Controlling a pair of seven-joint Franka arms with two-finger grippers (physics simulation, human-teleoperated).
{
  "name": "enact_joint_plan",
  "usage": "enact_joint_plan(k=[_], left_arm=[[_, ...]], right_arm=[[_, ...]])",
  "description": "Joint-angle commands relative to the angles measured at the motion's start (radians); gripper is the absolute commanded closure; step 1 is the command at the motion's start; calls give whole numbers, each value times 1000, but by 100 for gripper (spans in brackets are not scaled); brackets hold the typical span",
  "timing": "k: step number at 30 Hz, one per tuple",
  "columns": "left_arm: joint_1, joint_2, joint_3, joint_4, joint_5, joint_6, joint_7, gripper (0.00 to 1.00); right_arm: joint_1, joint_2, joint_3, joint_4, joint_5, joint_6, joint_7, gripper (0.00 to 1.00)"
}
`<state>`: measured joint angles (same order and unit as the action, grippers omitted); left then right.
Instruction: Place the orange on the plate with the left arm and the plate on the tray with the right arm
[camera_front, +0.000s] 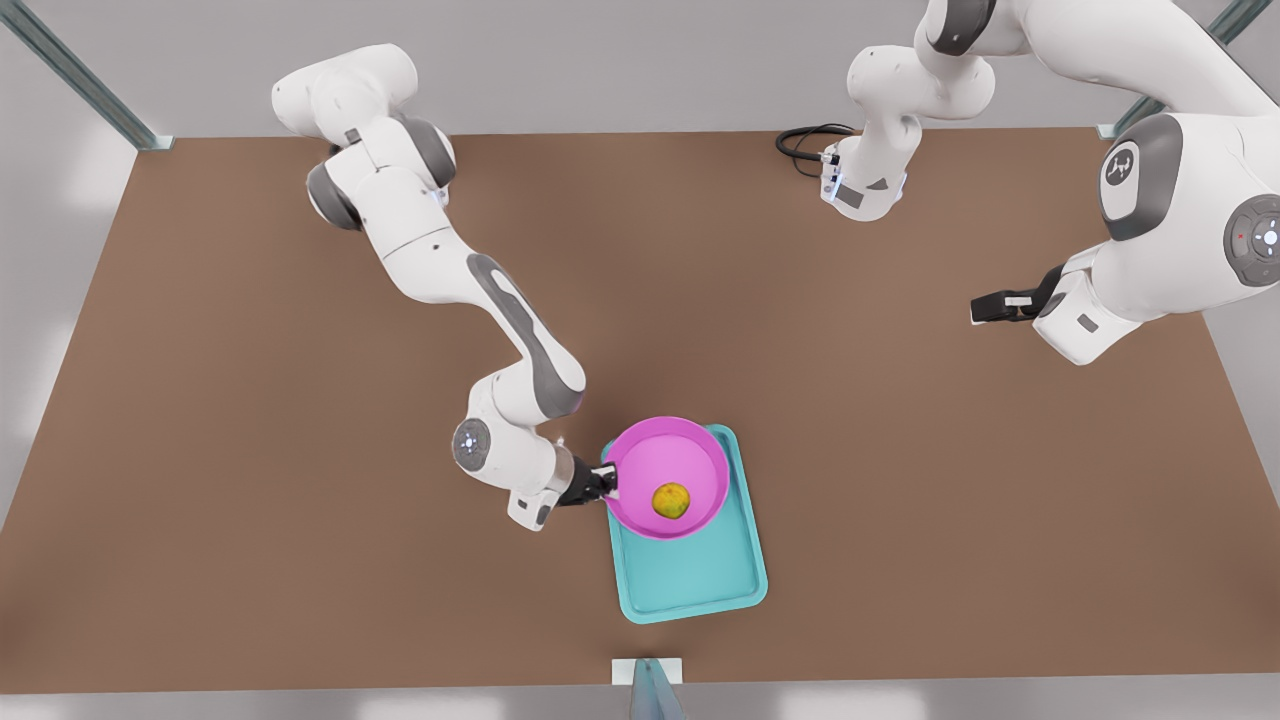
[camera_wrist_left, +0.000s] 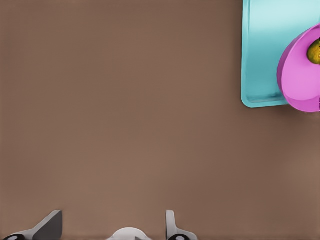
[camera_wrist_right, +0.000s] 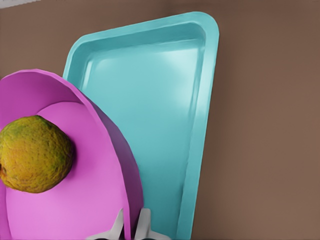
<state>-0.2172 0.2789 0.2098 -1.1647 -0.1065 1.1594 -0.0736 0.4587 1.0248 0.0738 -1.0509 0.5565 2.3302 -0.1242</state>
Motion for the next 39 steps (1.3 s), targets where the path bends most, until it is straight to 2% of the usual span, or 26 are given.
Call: enact_joint_plan(k=[1,14,15,16,20,22,23,24,25,26,27,29,31,34,39], left_arm=[[-1,-1,0,0,-1,-1,3,0],[1,-1,2,0,-1,-3,-5,0],[1,-3,2,3,-1,-4,-6,0],[1,-4,2,2,-1,-4,-9,0],[1,-6,2,5,-1,-4,-12,0],[1,-3,2,5,-1,-3,-11,0],[2,-1,2,2,-1,-3,-9,0],[2,6,2,2,-1,2,-15,0],[1,23,2,3,-1,2,-18,0],[4,29,2,3,-1,3,-31,0],[4,42,2,3,-1,3,-31,0],[4,42,2,2,-2,3,-29,0],[6,51,2,5,-6,19,-29,0],[6,54,3,5,-2,17,-29,0],[6,54,3,2,-2,17,-28,0]], right_arm=[[0,35,0,49,-6,9,20,79],[11,120,1,107,-7,60,15,79],[11,118,6,107,-6,60,20,68],[12,113,6,100,-7,95,11,0],[15,72,18,97,-6,86,21,0],[-11,-5,17,85,-10,-74,23,0],[-93,-67,12,0,-18,-279,20,0],[-166,-118,11,-28,-134,-598,18,0],[-218,-175,9,-28,-390,-868,18,0],[-241,-256,9,-35,-604,-976,14,0],[-261,-362,9,-90,-736,-1000,-26,0],[-268,-592,-22,-176,-771,-997,-66,0],[-272,-749,-34,-241,-770,-996,-58,0],[-279,-850,-34,-291,-753,-999,-54,0],[-288,-862,-34,-307,-751,-999,-55,0]])
